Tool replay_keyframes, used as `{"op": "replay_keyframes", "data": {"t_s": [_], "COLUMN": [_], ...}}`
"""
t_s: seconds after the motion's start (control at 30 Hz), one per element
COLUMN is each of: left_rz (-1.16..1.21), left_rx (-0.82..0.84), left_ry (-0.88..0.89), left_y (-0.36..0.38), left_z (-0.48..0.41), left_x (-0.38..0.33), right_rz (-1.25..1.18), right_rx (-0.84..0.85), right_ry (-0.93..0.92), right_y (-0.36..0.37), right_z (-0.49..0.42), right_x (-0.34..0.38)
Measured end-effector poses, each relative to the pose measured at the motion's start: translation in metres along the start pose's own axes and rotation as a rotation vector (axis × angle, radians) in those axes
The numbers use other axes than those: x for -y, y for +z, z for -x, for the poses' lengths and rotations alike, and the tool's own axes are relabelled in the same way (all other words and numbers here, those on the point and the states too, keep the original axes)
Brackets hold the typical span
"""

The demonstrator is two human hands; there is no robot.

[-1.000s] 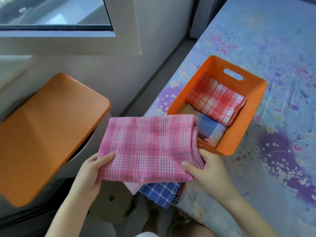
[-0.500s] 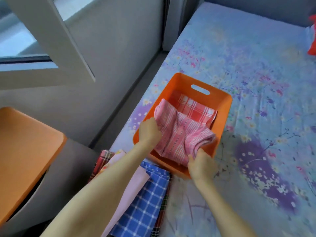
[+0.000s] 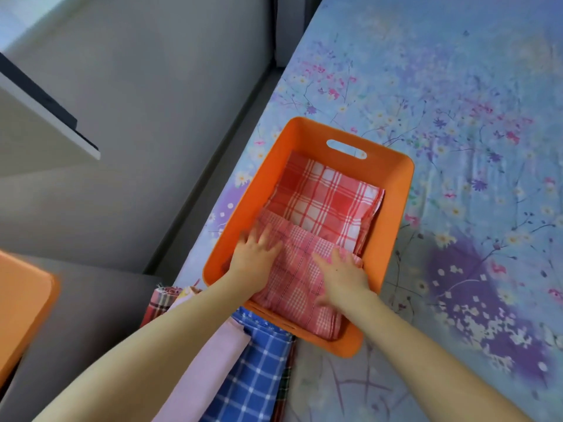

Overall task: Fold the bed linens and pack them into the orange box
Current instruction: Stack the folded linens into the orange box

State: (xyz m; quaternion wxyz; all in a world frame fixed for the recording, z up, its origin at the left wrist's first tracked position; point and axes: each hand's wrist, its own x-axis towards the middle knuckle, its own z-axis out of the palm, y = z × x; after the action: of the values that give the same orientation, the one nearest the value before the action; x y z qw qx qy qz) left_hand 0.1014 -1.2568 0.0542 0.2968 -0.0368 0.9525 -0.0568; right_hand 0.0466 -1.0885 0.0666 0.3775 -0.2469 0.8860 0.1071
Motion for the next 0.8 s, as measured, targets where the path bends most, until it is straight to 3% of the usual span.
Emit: {"op": "replay_keyframes", "data": {"t_s": [0.07, 0.13, 0.37, 0.47, 0.53, 0.63, 0.7, 0.8], "left_rz": [-0.063, -0.07, 0.059, 0.413, 0.692, 1.039, 1.174, 1.231], "left_rx": [0.207, 0.291, 0.285, 0.103, -0.079, -0.281, -0.426, -0.522], "left_ry": [0.029, 0.03, 0.051, 0.055, 0.013, -0.143, -0.256, -0.512], "left_y": [0.015, 0.032, 0.024, -0.007, -0.028, -0.043, -0.034, 0.011], "left_z": [-0.013, -0.024, -0.02, 0.01, 0.04, 0.091, 0.123, 0.157], "left_x": [0.0, 0.001, 0.006, 0.022, 0.035, 0.06, 0.077, 0.1], "right_rz": [0.119, 0.236, 0.257, 0.127, -0.034, -0.533, -0.79, -0.98], "right_rx": [0.152, 0.104, 0.149, 0.07, -0.139, -0.407, -0.342, -0.002], "right_ry": [-0.022, -0.002, 0.032, -0.041, -0.143, -0.321, -0.364, -0.22], "right_y": [0.018, 0.04, 0.026, 0.0, -0.011, -0.015, -0.002, 0.051], "right_z": [-0.014, -0.024, -0.017, 0.014, 0.042, 0.088, 0.11, 0.107], "right_x": [-0.002, -0.003, 0.001, 0.0, 0.008, 0.042, 0.075, 0.115]}}
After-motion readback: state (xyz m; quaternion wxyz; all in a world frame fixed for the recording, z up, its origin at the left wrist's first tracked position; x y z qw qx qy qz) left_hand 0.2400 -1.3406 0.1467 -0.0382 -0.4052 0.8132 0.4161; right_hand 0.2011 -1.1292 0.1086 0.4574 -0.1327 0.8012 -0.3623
